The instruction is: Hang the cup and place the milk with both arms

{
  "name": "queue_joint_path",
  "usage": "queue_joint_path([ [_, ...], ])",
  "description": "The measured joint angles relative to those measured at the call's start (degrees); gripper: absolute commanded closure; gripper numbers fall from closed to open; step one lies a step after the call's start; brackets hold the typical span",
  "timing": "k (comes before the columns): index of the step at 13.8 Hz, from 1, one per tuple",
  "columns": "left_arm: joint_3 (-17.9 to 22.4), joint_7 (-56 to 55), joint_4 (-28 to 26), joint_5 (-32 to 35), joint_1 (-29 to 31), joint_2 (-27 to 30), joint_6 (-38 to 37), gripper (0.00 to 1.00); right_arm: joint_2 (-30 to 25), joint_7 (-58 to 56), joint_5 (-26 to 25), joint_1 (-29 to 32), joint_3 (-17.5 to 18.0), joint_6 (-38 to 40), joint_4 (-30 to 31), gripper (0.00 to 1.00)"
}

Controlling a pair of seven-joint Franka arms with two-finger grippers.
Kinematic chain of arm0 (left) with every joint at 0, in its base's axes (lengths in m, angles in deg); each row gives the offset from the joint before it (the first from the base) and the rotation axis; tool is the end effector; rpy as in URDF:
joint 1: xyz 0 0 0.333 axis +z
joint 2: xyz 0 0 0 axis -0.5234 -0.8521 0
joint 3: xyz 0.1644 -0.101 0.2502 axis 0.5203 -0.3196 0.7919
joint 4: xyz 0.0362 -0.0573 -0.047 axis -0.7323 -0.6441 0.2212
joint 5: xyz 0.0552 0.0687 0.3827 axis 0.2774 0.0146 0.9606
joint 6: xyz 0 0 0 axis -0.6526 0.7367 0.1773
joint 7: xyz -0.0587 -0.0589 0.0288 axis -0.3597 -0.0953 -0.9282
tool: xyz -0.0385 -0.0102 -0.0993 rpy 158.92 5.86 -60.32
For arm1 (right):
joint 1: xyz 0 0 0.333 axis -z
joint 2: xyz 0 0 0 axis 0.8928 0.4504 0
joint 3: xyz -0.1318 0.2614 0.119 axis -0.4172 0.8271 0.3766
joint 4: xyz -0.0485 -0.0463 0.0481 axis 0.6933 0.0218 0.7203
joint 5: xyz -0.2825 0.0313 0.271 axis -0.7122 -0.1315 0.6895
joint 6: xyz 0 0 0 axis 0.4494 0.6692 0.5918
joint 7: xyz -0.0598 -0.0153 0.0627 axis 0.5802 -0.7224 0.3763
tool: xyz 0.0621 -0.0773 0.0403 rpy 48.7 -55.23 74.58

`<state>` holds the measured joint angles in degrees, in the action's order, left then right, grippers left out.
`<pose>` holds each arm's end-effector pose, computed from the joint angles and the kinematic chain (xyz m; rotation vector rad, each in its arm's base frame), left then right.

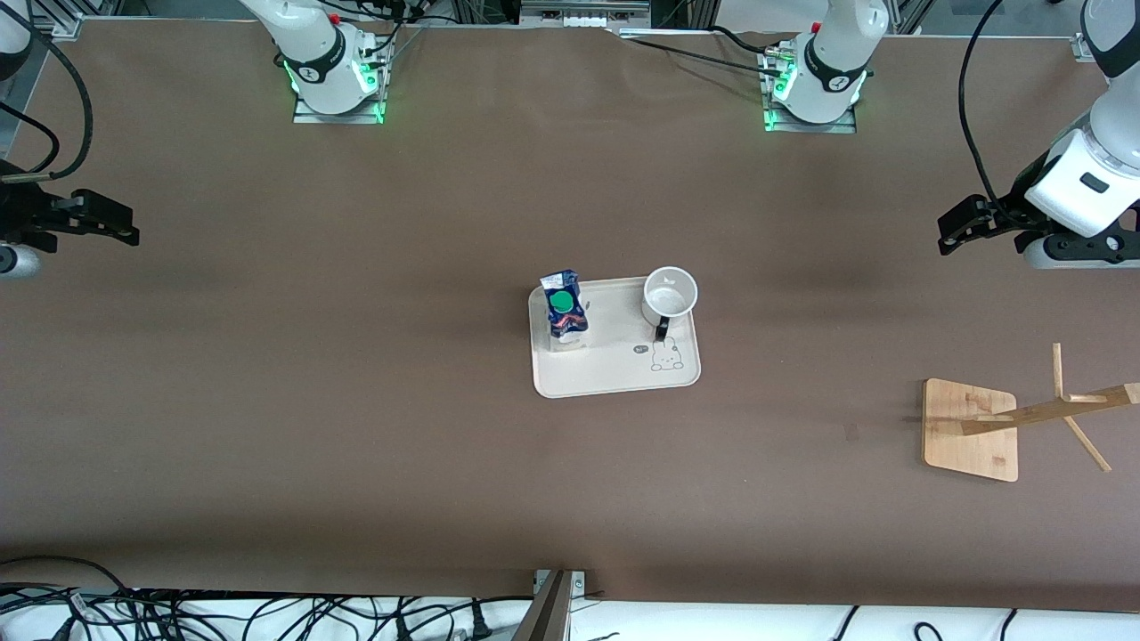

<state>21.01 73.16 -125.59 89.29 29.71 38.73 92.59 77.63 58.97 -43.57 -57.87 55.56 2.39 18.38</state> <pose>0.5576 -0.0175 0.5680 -3.1118 -0.0537 -0.0229 0.5943 -0.0174 0.5859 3.1108 0.1994 -0.2001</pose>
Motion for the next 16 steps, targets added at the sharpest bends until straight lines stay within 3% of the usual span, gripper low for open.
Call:
queue_joint_path([
  [4,0.00,0.00,0.04,0.00,0.01,-0.02,0.00,0.00,1.64,2.95,5.86,-3.04,0.24,-1.26,2.29,0.00],
  [12,0.00,0.00,0.08,0.00,0.03,-0.07,0.00,0.00,6.41,6.60,10.19,-13.14,0.48,-6.08,2.50,0.00],
  [16,0.00,0.00,0.09,0.00,0.03,-0.10,0.00,0.00,8.76,14.84,10.53,-18.48,0.53,-11.15,2.51,0.00],
])
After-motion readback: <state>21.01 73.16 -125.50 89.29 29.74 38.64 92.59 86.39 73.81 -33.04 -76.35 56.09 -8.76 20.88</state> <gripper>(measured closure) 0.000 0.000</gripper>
